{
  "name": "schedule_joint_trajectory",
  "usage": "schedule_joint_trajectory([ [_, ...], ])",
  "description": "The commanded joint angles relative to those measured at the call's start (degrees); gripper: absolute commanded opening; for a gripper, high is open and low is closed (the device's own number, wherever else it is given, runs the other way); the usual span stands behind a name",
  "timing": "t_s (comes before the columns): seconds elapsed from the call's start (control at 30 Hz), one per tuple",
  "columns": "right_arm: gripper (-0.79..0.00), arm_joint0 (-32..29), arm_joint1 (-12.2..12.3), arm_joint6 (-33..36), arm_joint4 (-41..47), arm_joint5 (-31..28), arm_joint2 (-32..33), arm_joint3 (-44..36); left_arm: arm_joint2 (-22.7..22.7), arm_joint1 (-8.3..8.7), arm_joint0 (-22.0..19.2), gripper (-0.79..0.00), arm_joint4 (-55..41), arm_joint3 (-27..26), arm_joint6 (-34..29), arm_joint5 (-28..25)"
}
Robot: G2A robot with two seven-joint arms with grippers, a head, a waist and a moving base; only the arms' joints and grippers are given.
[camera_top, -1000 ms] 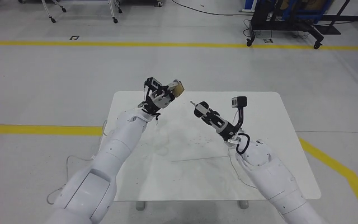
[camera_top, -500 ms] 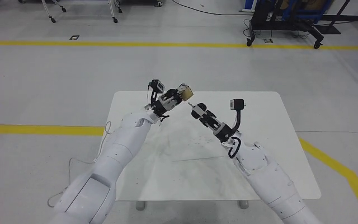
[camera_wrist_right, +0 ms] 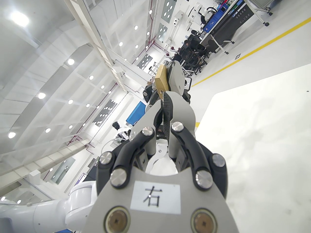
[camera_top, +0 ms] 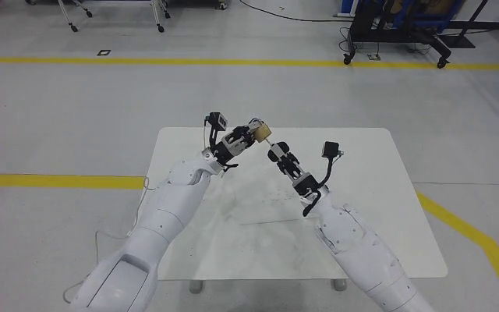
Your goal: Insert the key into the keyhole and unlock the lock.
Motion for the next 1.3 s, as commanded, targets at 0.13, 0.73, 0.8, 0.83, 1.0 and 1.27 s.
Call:
schedule_joint_trajectory([
  [0.13, -0.785, 0.3, -0.5, 0.3, 0.5, 0.7, 0.2, 0.6, -0.8, 0.3, 1.0, -0.785, 2.2, -1.9, 0.8, 0.8],
  [0.73, -0.785, 0.0, -1.7, -0.7, -3.7, 2.6, -0.1, 0.1, -2.4, 0.45, 2.8, -0.785, 7.0, -5.1, 3.9, 1.2],
  [0.8, -0.785, 0.0, -1.8, -0.7, -4.0, 2.7, -0.1, 0.1, -2.6, 0.4, 2.9, -0.785, 6.6, -5.1, 3.9, 1.6],
  [0.83, -0.785, -0.1, -1.9, -0.9, -4.3, 2.7, 0.0, 0.1, -2.7, 0.37, 3.0, -0.785, 6.2, -5.2, 3.8, 1.9],
  [1.0, -0.785, -0.4, -2.2, -1.5, -4.9, 2.8, 0.1, 0.1, -3.3, 0.25, 3.1, -0.785, 5.1, -4.9, 3.6, 3.3],
  [1.27, -0.785, -1.7, -2.8, -6.0, -8.4, 3.5, 0.4, -0.6, -3.8, -0.28, 2.4, -0.785, 0.4, -2.4, 2.5, 12.9],
])
